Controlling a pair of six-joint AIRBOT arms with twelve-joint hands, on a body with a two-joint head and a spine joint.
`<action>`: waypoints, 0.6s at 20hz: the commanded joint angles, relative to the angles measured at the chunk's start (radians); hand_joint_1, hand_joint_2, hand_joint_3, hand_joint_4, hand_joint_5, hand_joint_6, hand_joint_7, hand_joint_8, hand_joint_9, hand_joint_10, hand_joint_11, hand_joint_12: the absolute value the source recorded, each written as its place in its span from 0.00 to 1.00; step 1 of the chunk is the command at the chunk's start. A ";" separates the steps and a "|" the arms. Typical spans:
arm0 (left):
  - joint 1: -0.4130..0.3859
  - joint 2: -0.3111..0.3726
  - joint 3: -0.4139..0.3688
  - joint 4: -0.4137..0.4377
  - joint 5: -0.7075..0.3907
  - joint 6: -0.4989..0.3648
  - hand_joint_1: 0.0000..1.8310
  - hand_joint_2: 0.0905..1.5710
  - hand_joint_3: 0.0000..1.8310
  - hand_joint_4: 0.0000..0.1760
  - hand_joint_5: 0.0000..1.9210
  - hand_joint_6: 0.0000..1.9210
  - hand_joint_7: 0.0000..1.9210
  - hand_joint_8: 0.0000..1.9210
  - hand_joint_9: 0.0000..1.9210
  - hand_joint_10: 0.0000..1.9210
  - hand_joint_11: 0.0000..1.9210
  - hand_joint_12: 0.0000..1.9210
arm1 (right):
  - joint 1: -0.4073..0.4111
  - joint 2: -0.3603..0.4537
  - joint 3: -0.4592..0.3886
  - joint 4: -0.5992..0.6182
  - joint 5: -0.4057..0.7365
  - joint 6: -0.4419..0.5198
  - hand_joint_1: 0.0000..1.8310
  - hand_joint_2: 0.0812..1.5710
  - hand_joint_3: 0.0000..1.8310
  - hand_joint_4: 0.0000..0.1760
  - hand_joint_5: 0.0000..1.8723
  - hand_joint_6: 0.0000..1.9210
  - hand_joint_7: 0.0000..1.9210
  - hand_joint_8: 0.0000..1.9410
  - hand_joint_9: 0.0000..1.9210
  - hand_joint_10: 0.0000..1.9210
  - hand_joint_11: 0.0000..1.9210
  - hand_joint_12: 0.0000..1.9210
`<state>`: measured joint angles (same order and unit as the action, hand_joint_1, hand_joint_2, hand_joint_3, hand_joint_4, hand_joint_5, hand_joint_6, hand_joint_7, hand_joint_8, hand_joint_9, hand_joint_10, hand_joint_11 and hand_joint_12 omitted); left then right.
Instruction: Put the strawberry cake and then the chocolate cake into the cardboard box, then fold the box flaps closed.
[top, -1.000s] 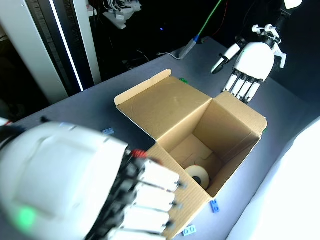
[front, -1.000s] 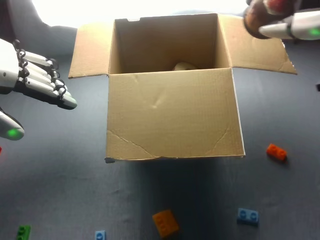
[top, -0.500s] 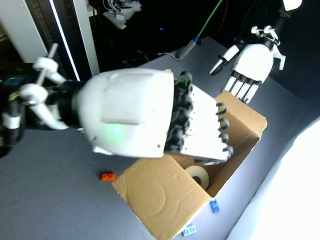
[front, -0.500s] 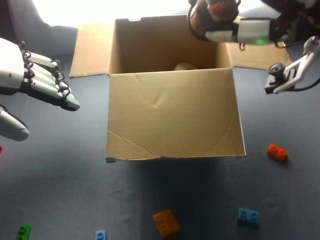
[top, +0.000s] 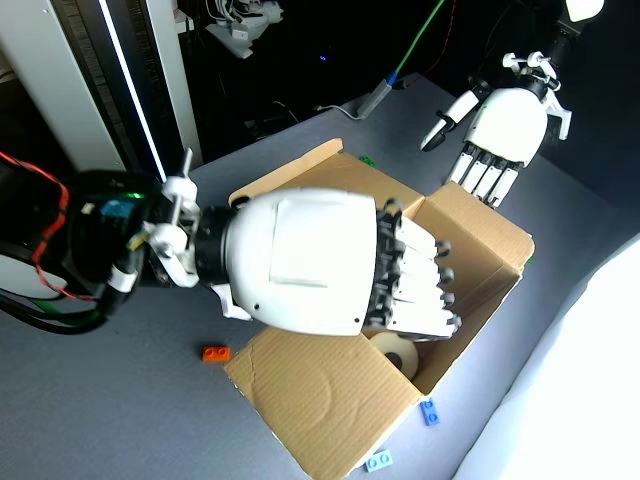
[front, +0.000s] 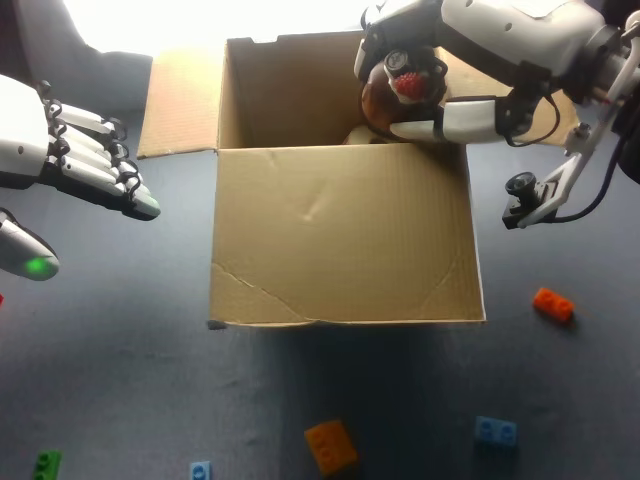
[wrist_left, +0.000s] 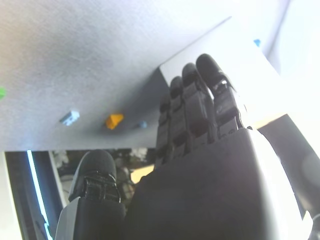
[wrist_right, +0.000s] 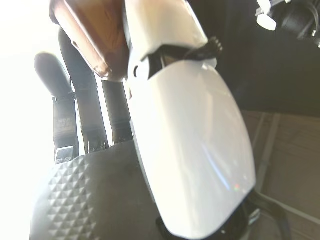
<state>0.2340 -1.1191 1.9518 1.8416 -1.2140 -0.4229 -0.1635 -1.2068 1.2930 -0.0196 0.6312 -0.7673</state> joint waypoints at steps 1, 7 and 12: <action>-0.004 0.009 0.001 -0.083 -0.008 -0.002 0.00 0.81 0.00 0.00 0.10 0.00 0.15 0.00 0.15 0.00 0.00 0.47 | 0.002 0.005 0.005 0.000 0.117 -0.001 0.65 0.73 0.00 0.00 0.46 0.57 0.46 0.64 0.35 0.61 0.20 0.89; -0.004 0.009 0.001 -0.084 -0.006 -0.002 0.00 0.80 0.00 0.00 0.09 0.00 0.14 0.00 0.15 0.00 0.00 0.46 | -0.009 -0.010 0.011 0.001 0.111 -0.025 0.22 0.71 0.00 0.00 0.13 0.01 0.24 0.00 0.26 0.07 0.01 0.66; -0.004 0.009 0.001 -0.084 -0.002 -0.002 0.00 0.80 0.00 0.00 0.09 0.00 0.14 0.00 0.15 0.00 0.00 0.46 | 0.012 -0.004 0.012 0.011 0.114 -0.022 0.17 0.66 0.00 0.00 0.08 0.00 0.17 0.00 0.19 0.01 0.00 0.52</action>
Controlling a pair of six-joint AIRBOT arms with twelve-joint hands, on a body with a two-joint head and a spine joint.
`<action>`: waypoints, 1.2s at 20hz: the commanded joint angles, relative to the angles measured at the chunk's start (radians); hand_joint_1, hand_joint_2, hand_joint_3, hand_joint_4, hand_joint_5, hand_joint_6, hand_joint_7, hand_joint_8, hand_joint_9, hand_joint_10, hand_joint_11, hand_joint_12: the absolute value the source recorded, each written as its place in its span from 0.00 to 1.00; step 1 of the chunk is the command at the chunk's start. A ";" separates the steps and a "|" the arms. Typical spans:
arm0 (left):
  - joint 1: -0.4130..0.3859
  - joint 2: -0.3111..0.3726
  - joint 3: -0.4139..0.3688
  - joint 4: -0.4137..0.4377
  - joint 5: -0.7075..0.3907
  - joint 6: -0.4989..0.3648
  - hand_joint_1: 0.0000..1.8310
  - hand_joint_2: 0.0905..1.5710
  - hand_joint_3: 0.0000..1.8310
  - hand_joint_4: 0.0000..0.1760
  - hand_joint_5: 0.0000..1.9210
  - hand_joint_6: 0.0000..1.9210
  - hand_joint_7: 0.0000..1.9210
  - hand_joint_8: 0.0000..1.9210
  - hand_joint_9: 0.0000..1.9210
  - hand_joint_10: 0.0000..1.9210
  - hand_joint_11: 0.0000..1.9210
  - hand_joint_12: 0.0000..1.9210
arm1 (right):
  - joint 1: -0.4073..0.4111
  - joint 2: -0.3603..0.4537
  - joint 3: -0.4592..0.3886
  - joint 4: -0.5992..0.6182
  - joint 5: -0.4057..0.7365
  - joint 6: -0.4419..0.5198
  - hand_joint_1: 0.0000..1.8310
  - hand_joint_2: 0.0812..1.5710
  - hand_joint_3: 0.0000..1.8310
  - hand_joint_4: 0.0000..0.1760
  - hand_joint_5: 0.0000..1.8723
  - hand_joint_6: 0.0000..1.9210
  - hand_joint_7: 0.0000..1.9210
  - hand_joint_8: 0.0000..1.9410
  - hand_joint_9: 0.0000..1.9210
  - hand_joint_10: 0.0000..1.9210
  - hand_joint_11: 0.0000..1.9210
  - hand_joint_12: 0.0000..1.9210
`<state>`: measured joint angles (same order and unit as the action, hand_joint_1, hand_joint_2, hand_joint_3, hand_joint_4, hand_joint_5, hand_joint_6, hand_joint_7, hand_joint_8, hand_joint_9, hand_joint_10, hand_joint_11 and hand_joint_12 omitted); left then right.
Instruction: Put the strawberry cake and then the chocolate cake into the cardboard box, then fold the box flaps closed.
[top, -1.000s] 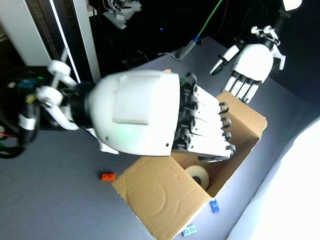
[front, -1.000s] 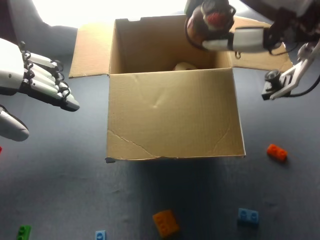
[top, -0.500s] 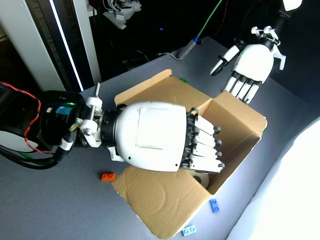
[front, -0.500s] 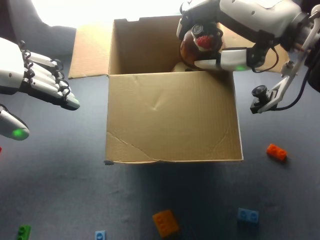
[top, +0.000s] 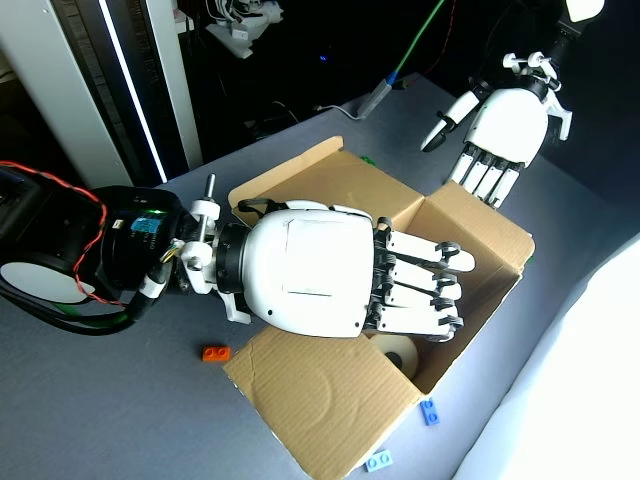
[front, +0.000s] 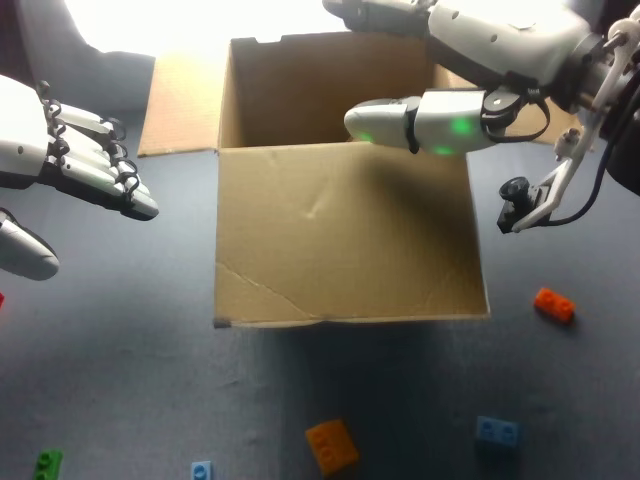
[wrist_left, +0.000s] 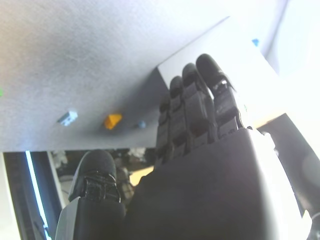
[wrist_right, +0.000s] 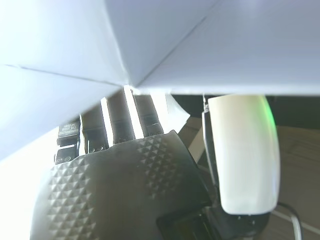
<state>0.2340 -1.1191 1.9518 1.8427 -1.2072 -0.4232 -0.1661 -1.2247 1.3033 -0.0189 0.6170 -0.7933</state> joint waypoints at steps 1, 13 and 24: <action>-0.004 0.009 0.000 -0.085 -0.008 -0.002 0.00 0.80 0.00 0.00 0.10 0.00 0.14 0.00 0.15 0.00 0.00 0.45 | 0.015 0.015 0.002 0.010 0.128 0.004 0.17 0.63 0.00 0.00 0.03 0.00 0.10 0.00 0.13 0.00 0.00 0.32; -0.017 0.010 0.001 -0.121 0.010 -0.017 0.00 0.81 0.00 0.01 0.09 0.00 0.14 0.00 0.15 0.00 0.00 0.46 | 0.012 0.170 -0.066 0.049 0.127 -0.022 0.05 0.67 0.00 0.00 0.08 0.01 0.12 0.00 0.12 0.01 0.00 0.27; -0.156 0.010 0.018 -0.152 0.046 -0.057 0.00 0.81 0.00 0.02 0.10 0.00 0.13 0.00 0.14 0.00 0.00 0.44 | -0.170 0.421 -0.169 0.287 0.098 -0.155 0.05 0.70 0.00 0.00 0.11 0.00 0.18 0.00 0.18 0.00 0.00 0.36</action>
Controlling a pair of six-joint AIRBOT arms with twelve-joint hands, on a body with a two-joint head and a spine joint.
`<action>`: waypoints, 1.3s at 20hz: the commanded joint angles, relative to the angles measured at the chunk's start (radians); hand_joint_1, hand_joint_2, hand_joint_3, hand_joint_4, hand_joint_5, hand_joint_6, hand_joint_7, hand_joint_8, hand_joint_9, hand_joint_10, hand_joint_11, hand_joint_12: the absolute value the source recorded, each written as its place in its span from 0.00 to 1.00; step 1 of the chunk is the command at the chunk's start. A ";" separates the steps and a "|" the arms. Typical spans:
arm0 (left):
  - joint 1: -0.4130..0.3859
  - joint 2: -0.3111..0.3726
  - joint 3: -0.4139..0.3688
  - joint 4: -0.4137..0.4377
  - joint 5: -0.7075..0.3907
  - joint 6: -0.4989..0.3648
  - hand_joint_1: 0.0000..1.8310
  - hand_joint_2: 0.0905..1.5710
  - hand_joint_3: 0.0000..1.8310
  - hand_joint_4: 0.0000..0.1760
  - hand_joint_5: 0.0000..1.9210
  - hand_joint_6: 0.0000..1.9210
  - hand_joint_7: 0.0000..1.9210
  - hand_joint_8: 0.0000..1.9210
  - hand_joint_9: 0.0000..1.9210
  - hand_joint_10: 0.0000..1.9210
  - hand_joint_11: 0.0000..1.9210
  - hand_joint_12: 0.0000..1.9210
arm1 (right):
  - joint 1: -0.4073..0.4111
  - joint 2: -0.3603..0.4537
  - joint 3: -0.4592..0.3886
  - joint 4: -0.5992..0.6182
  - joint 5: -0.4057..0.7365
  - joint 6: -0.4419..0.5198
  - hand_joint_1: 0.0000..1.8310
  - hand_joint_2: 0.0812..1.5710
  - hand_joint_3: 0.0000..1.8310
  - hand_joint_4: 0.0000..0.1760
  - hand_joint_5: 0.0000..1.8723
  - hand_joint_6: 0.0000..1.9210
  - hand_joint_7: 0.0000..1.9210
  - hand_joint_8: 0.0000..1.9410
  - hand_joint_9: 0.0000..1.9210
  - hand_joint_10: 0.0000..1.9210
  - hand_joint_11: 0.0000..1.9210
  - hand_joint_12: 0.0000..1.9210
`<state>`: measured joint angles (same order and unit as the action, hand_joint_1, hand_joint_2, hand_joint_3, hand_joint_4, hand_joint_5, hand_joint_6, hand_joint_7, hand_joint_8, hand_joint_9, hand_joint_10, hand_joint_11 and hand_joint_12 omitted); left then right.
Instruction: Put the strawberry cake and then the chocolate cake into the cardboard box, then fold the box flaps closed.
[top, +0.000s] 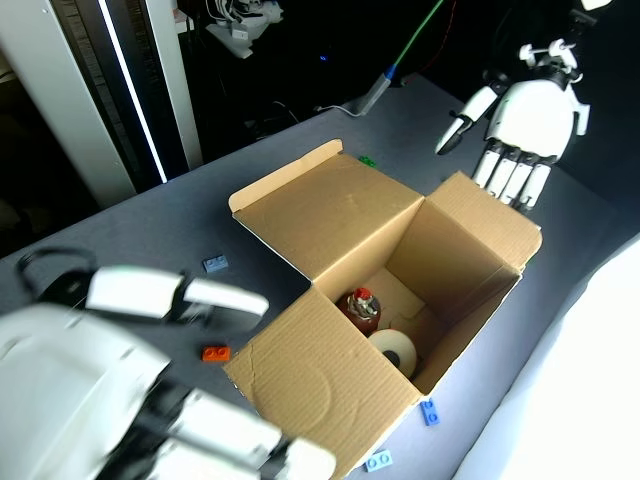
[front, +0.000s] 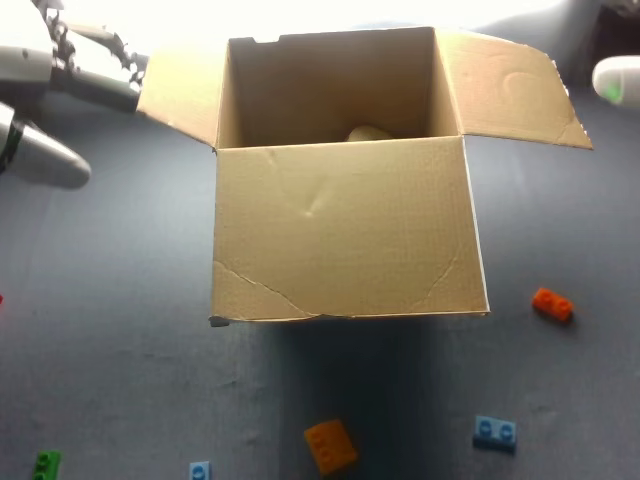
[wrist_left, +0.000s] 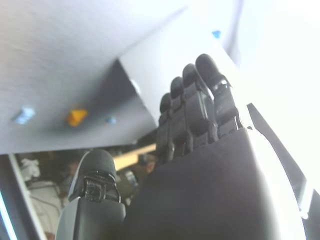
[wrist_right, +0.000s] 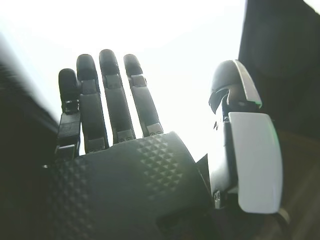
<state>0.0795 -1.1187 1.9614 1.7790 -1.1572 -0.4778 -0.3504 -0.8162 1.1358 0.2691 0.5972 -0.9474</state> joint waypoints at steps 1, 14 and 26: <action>-0.020 0.009 0.011 -0.088 -0.003 -0.008 0.00 0.81 0.00 0.00 0.11 0.00 0.14 0.00 0.15 0.00 0.00 0.45 | -0.005 0.017 -0.002 -0.001 0.113 -0.006 0.07 0.70 0.00 0.00 0.13 0.01 0.19 0.00 0.20 0.00 0.00 0.40; -0.170 0.010 -0.063 -0.048 0.008 -0.060 0.00 0.81 0.00 0.00 0.14 0.00 0.16 0.00 0.16 0.00 0.00 0.46 | -0.187 -0.072 0.025 -0.001 0.120 -0.023 0.07 0.72 0.00 0.00 0.12 0.00 0.16 0.00 0.17 0.00 0.00 0.42; -0.112 0.018 -0.285 0.003 0.119 -0.035 0.00 0.80 0.00 0.00 0.12 0.00 0.14 0.00 0.14 0.00 0.00 0.45 | -0.165 -0.148 0.045 -0.105 0.166 -0.026 0.00 0.75 0.00 0.00 0.12 0.00 0.15 0.00 0.15 0.00 0.00 0.31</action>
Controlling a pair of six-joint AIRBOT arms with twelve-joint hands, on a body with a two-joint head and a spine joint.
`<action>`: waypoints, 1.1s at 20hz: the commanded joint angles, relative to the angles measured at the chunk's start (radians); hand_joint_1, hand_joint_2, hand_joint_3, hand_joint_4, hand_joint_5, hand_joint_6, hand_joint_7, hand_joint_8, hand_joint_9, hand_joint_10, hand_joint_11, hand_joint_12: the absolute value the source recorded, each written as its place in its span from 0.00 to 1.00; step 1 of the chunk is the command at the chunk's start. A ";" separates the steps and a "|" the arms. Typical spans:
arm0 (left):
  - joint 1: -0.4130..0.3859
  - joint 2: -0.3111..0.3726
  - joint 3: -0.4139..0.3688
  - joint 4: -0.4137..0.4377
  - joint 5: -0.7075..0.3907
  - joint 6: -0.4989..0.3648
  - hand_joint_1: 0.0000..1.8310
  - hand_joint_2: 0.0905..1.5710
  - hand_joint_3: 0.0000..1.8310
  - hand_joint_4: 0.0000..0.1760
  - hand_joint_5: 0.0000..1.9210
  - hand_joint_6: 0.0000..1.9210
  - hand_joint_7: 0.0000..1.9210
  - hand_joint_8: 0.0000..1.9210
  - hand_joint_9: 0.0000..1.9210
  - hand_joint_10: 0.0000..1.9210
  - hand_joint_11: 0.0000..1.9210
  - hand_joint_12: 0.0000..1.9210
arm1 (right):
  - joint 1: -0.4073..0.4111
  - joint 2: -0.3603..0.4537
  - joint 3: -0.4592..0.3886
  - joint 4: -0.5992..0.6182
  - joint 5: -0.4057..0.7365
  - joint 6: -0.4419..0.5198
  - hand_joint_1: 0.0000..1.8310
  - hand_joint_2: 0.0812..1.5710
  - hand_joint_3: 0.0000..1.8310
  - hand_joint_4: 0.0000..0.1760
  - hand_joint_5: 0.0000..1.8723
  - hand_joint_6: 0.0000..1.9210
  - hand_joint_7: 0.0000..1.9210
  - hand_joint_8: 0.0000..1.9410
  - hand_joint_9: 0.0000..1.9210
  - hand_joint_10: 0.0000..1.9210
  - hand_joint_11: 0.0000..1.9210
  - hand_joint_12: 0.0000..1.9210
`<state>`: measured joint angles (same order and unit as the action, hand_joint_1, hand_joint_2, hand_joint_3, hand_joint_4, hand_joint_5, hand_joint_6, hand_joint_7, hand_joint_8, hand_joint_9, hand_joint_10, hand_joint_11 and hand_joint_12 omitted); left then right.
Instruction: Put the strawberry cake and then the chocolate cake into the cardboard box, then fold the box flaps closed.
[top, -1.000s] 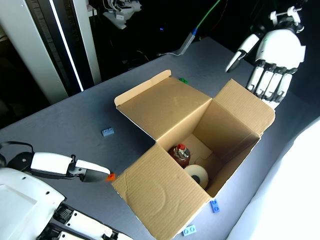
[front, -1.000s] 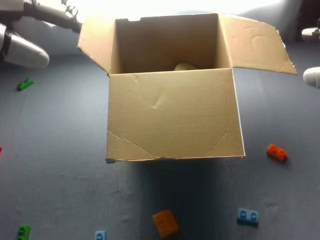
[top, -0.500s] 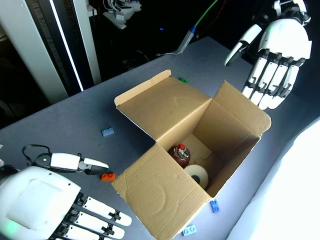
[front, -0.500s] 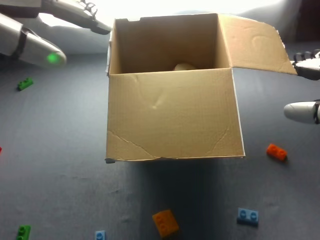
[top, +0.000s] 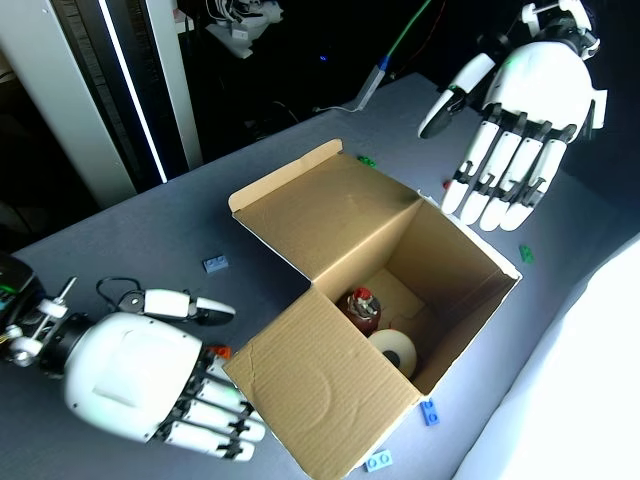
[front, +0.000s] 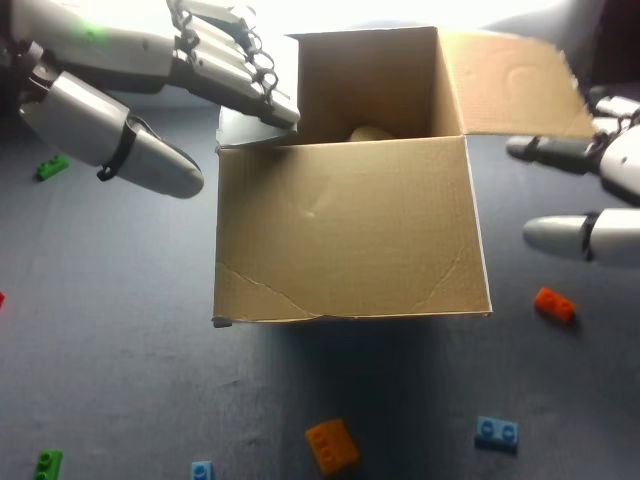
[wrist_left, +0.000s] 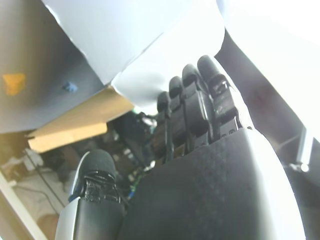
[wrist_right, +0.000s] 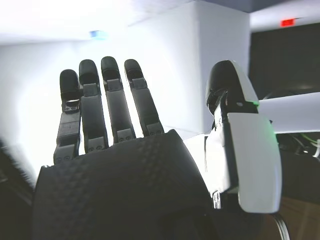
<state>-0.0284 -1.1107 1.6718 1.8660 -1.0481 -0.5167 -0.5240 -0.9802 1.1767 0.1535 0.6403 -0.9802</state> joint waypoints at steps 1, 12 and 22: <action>0.001 0.010 -0.004 -0.077 0.017 0.007 0.00 0.81 0.00 0.00 0.12 0.00 0.15 0.00 0.14 0.00 0.00 0.45 | 0.016 0.028 0.001 0.010 0.128 0.014 0.00 0.74 0.00 0.00 0.11 0.00 0.14 0.00 0.14 0.00 0.00 0.30; 0.071 0.004 -0.047 -0.040 0.055 0.022 0.00 0.81 0.00 0.00 0.12 0.00 0.15 0.00 0.15 0.00 0.00 0.47 | 0.233 0.082 -0.045 -0.003 0.124 0.009 0.00 0.75 0.00 0.00 0.13 0.00 0.16 0.00 0.15 0.00 0.00 0.36; 0.092 -0.003 -0.041 -0.037 0.058 0.022 0.00 0.81 0.00 0.00 0.11 0.00 0.15 0.00 0.15 0.00 0.00 0.46 | 0.296 -0.015 -0.057 -0.018 0.033 -0.051 0.00 0.74 0.00 0.00 0.12 0.00 0.16 0.00 0.15 0.00 0.00 0.32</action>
<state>0.0650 -1.1191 1.6268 1.8668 -0.9665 -0.4957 -0.2398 -1.0122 1.1160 0.1345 0.5476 -1.0317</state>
